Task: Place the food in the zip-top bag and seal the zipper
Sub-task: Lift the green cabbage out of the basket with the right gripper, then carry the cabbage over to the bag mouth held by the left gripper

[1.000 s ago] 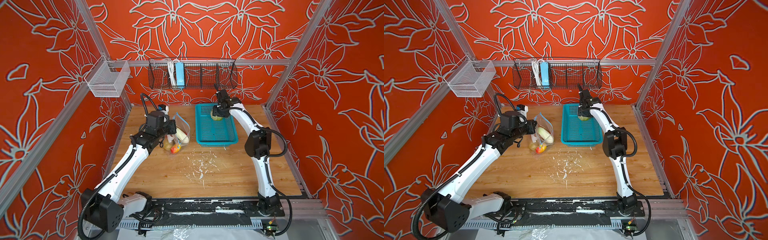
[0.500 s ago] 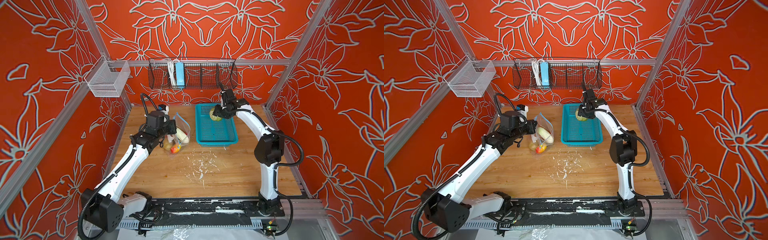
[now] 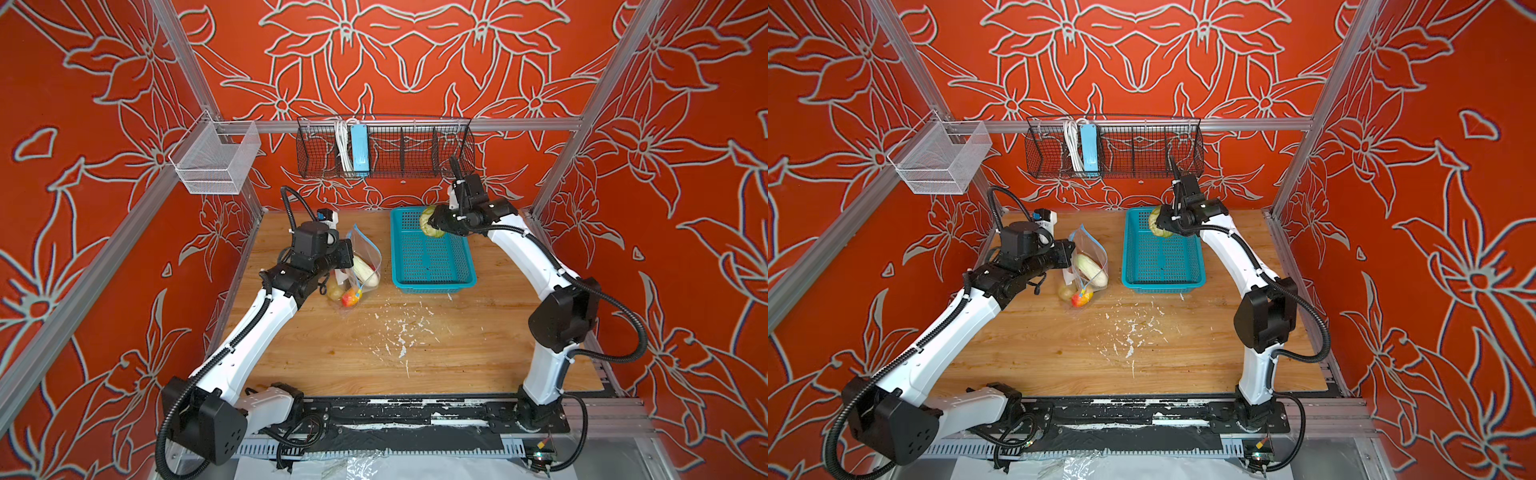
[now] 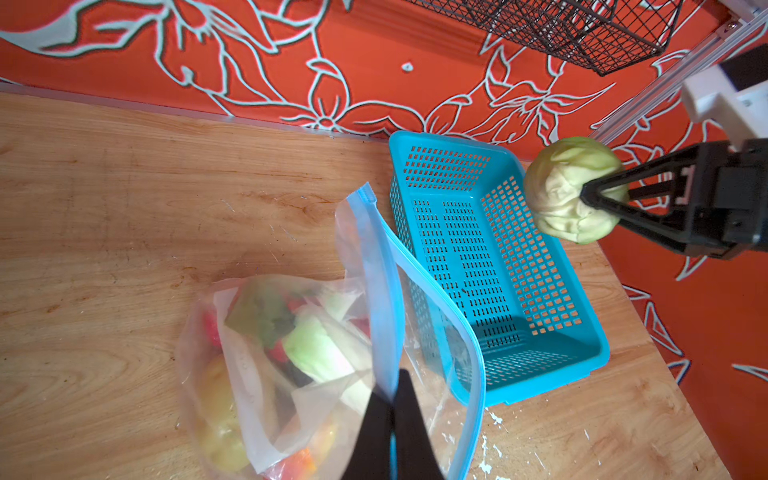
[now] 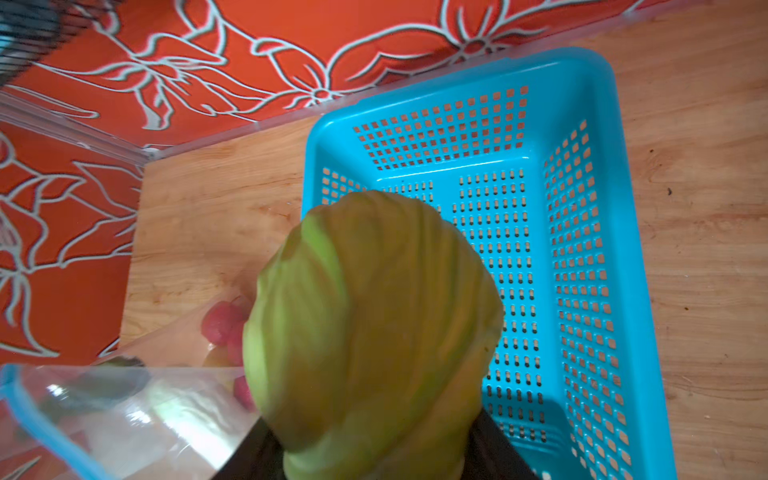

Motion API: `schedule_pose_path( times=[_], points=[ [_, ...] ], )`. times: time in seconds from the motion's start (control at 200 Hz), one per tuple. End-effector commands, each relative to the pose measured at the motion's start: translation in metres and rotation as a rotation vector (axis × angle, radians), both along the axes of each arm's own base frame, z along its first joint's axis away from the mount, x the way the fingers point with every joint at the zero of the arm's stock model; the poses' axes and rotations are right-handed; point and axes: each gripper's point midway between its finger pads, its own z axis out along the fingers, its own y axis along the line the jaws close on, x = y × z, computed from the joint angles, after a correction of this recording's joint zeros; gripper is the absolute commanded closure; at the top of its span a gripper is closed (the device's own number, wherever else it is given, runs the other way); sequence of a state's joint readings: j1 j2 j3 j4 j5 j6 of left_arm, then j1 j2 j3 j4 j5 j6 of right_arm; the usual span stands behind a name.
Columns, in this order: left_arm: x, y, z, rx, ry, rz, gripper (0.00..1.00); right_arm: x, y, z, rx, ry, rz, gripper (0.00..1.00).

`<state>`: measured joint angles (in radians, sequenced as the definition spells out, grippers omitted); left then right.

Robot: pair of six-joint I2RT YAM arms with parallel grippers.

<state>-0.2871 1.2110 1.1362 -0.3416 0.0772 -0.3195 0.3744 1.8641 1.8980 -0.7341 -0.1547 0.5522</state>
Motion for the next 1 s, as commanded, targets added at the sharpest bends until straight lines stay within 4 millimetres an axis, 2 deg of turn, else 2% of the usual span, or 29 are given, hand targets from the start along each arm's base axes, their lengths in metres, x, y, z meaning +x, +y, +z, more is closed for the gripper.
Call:
schedule_pose_path(
  times=[0.0, 0.31, 0.671, 0.996],
  points=[
    [0.002, 0.000, 0.000, -0.012, -0.006, 0.002, 1.00, -0.012, 0.013, 0.022, 0.060, -0.036, 0.025, 0.49],
    [0.005, 0.001, -0.006, -0.007, 0.016, 0.013, 1.00, -0.031, 0.038, 0.039, 0.112, -0.057, 0.106, 0.49],
    [0.004, 0.002, -0.004, -0.005, 0.007, 0.014, 1.00, -0.062, 0.083, 0.063, 0.156, -0.092, 0.225, 0.49],
    [0.004, 0.003, -0.003, -0.006, 0.009, 0.019, 1.00, -0.088, 0.114, 0.082, 0.173, -0.127, 0.305, 0.49]
  ],
)
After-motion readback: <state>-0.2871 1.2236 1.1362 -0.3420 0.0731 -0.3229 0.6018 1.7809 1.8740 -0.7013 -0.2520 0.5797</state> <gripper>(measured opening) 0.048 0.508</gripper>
